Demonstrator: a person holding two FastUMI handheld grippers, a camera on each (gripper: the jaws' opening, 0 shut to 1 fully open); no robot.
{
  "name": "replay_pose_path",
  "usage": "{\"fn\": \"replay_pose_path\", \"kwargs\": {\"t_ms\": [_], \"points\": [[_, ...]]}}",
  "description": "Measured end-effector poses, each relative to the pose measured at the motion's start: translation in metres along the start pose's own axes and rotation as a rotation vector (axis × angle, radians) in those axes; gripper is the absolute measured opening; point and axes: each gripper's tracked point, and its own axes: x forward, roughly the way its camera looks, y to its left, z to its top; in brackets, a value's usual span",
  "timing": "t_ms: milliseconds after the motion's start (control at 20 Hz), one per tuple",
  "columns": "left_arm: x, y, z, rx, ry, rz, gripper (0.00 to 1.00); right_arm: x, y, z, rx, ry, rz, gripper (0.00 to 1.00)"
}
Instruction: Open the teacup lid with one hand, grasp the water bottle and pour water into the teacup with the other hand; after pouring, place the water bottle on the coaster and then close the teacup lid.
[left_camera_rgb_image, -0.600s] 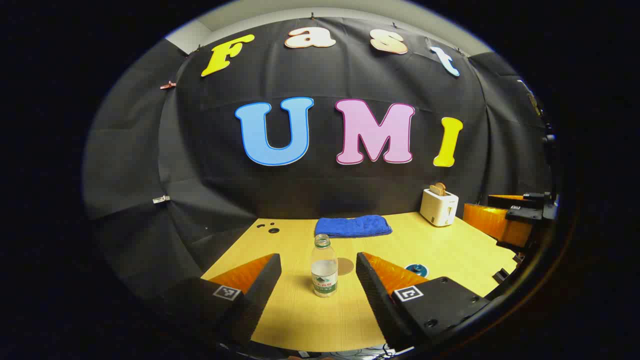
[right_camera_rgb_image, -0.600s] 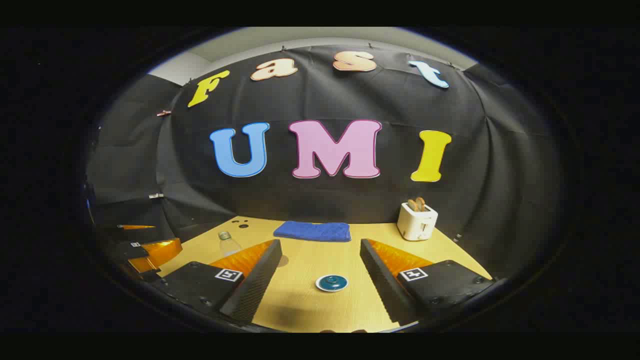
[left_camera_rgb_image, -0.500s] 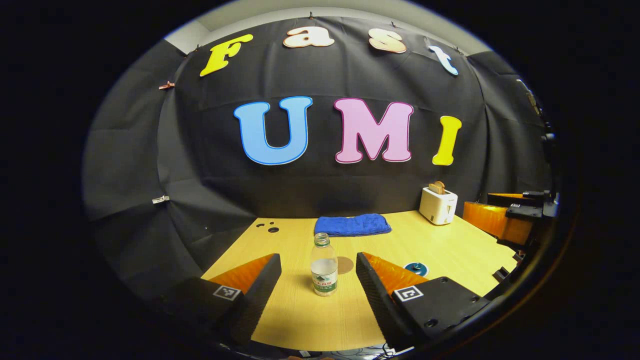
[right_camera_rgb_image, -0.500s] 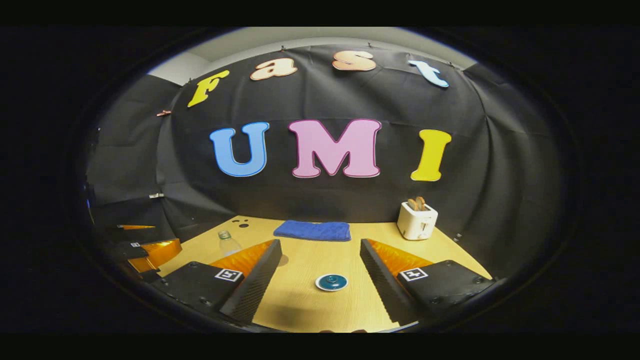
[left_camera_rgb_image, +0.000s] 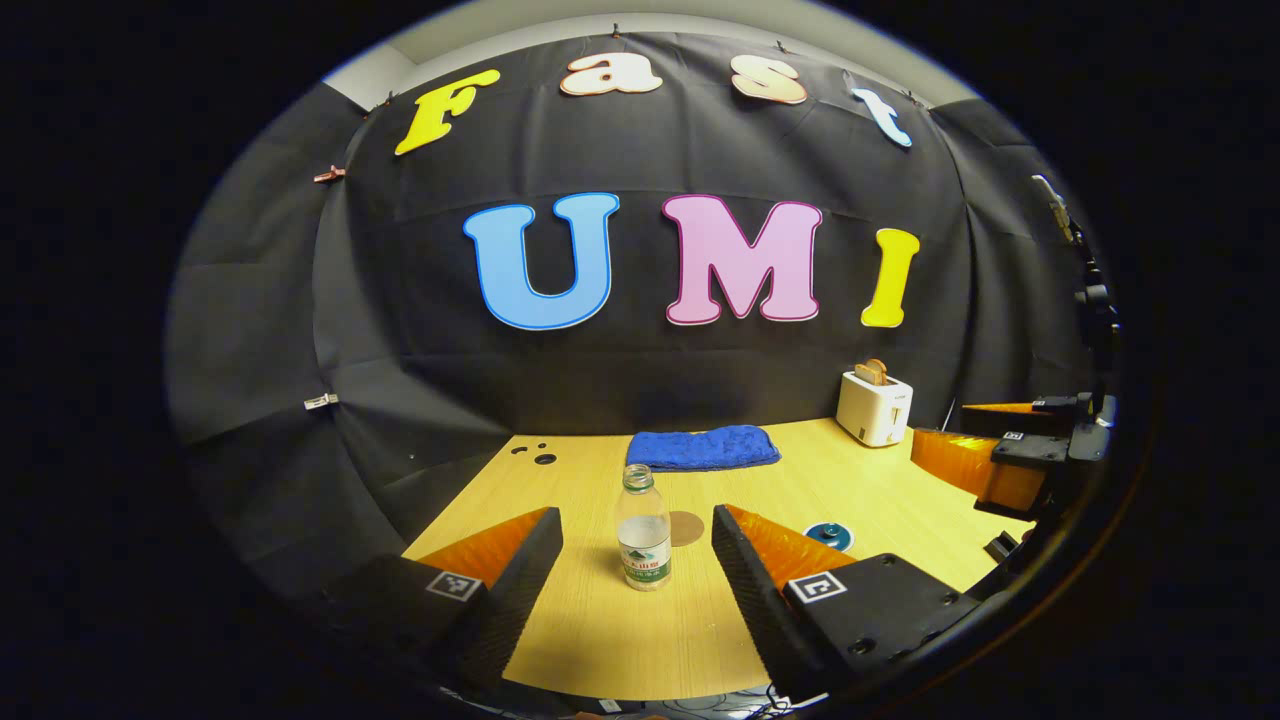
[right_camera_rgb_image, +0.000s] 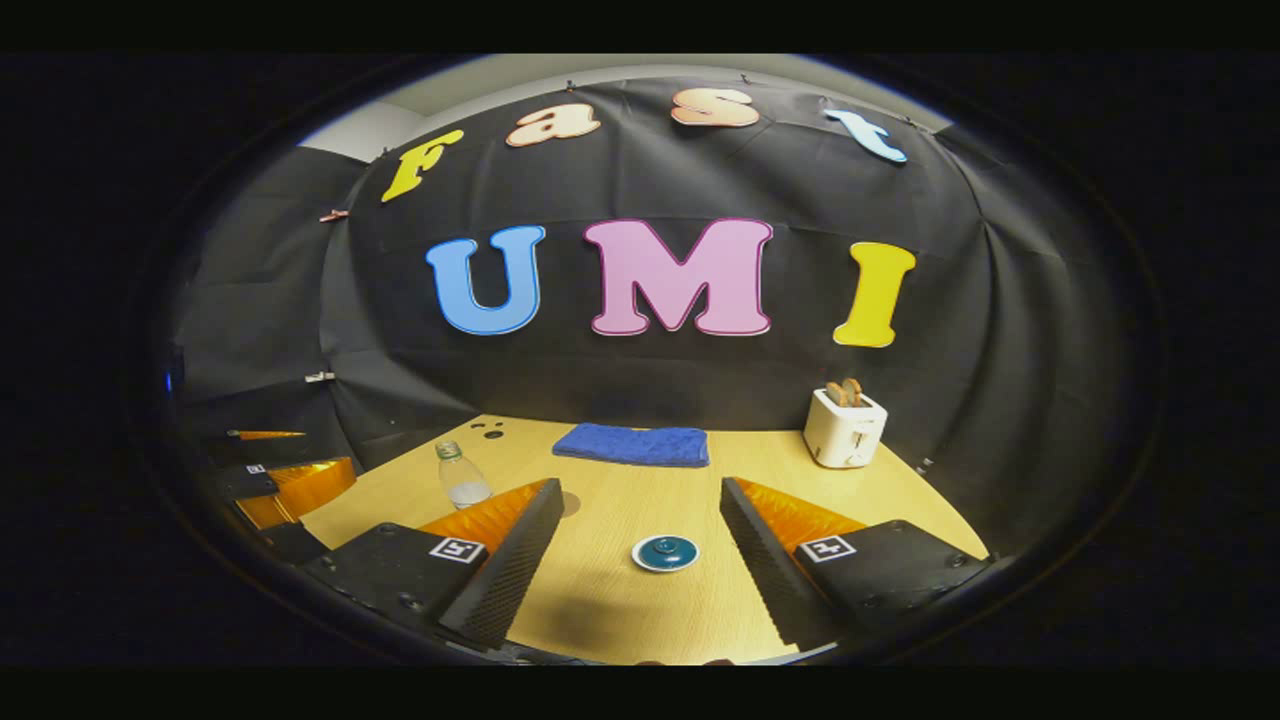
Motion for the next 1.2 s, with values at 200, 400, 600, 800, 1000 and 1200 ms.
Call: {"fn": "replay_pose_path", "kwargs": {"t_ms": [200,400,600,800,1000,1200], "points": [[0.011,-0.001,-0.005,-0.008,0.019,-0.004,0.95,0.021,-0.011,-0.012,-0.058,0.026,-0.013,0.98],[0.027,0.004,-0.019,-0.012,0.032,0.004,0.95,0.050,-0.019,-0.032,-0.061,0.048,-0.024,0.98],[0.054,0.007,-0.056,-0.035,0.082,0.017,0.95,0.082,-0.011,-0.081,-0.059,0.119,0.026,0.98],[0.073,0.007,-0.100,-0.080,0.126,0.031,0.95,0.117,-0.020,-0.122,-0.067,0.157,0.017,0.98],[0.091,0.006,-0.137,-0.094,0.142,0.015,0.95,0.145,-0.028,-0.147,-0.073,0.151,-0.014,0.98],[0.103,0.010,-0.163,-0.106,0.142,0.025,0.96,0.161,-0.031,-0.178,-0.058,0.193,0.001,0.80]]}}
